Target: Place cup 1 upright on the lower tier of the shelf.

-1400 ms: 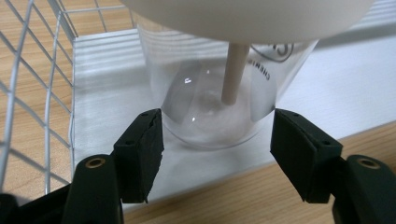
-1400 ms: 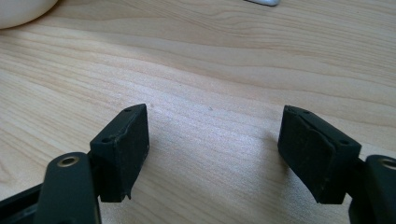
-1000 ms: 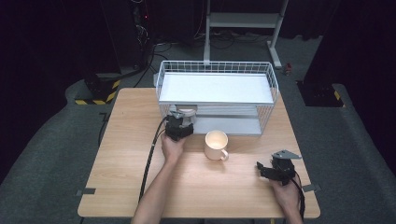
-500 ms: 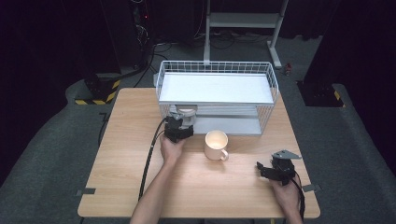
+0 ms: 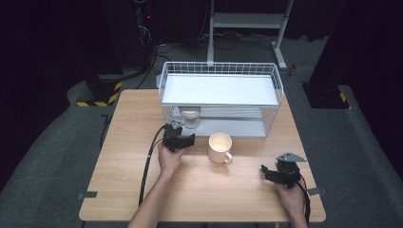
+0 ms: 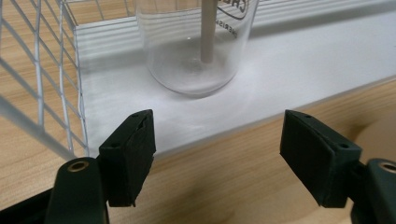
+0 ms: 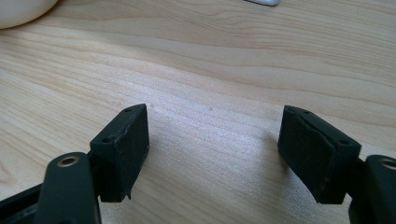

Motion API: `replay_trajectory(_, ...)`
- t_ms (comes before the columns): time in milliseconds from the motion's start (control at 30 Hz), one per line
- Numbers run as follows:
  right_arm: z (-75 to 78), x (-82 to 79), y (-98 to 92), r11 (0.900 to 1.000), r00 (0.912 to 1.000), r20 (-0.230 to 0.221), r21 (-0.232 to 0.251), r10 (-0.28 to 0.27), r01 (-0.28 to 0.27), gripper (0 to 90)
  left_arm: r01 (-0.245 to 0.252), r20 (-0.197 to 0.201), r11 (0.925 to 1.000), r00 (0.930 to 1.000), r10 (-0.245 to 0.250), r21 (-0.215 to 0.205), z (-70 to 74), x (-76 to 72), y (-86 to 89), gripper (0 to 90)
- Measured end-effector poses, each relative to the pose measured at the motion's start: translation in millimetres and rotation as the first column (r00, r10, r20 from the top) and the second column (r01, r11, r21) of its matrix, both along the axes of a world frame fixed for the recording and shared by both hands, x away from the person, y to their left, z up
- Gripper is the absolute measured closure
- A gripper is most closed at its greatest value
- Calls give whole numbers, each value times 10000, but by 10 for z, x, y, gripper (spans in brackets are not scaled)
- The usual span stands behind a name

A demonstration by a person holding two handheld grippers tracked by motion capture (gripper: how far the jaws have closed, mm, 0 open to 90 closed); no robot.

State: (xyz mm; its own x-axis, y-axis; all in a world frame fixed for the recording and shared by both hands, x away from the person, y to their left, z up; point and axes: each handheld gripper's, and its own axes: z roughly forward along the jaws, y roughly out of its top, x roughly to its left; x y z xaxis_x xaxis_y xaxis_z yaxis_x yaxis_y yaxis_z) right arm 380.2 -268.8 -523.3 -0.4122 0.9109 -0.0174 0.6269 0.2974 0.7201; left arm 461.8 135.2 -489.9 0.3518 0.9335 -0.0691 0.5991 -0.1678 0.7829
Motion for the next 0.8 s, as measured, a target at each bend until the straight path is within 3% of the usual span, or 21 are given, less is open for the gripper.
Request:
replay_trajectory(267,0,0,0,10000,10000,-1,2,-1,1,252,253,62,9996,9997,-252,-124,45,-134,33,256)
replay_trajectory(300,0,0,0,10000,10000,-4,3,-3,3,252,312,-57,9991,9995,-310,288,52,-165,20,253)
replay_trajectory(433,0,0,0,10000,10000,-3,4,-2,2,252,462,-21,9977,9989,-462,494,70,-227,-2,240)
replay_trajectory(600,0,0,-1,10000,10000,6,-5,9,-9,252,522,129,9986,9985,-523,75,99,-323,27,245)
replay_trajectory(800,0,0,0,10000,10000,-2,3,-2,2,252,542,313,9985,9980,-545,88,153,-416,55,244)
